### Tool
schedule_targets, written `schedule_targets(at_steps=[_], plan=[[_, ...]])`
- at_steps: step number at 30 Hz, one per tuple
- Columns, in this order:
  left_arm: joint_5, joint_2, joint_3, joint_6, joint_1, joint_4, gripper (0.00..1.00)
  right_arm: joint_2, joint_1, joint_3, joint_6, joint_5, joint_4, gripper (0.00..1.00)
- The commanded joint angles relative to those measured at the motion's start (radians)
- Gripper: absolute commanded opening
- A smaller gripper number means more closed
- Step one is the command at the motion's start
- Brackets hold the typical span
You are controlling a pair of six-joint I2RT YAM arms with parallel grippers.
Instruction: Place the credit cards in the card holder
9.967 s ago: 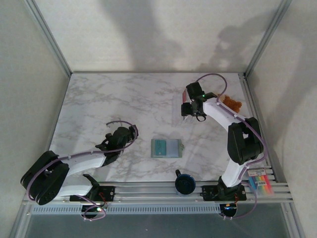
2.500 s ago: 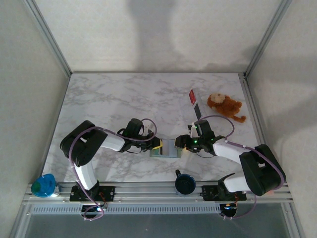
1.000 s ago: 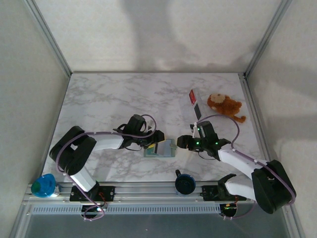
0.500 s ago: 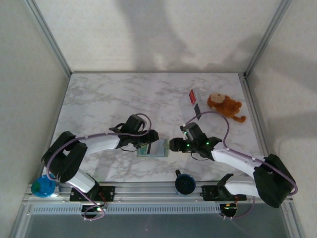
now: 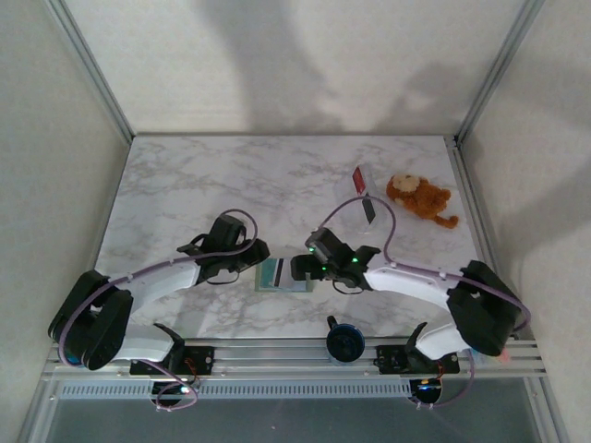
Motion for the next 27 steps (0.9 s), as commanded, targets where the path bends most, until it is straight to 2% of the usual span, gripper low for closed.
schedule_targets(at_steps=[1,2,8,14,27], plan=[[0.05,-0.004,-0.034,0.035,0.014,0.036,0.27,0.09,0.05,0.078,-0.006,0.095,-0.033,0.99],[0.065,0.001,-0.037,0.042,0.021,0.041,0.25,0.122,0.066,0.1,-0.015,0.103,-0.026,0.99],[0.157,0.032,-0.104,0.053,0.083,0.116,0.22,0.275,0.146,0.21,-0.041,0.192,-0.053,0.99],[0.19,0.121,-0.115,0.063,0.087,0.148,0.17,0.385,0.207,0.292,-0.028,0.296,-0.139,0.99],[0.172,0.159,-0.145,0.083,0.087,0.149,0.08,0.361,0.222,0.256,0.029,0.353,-0.221,0.99]])
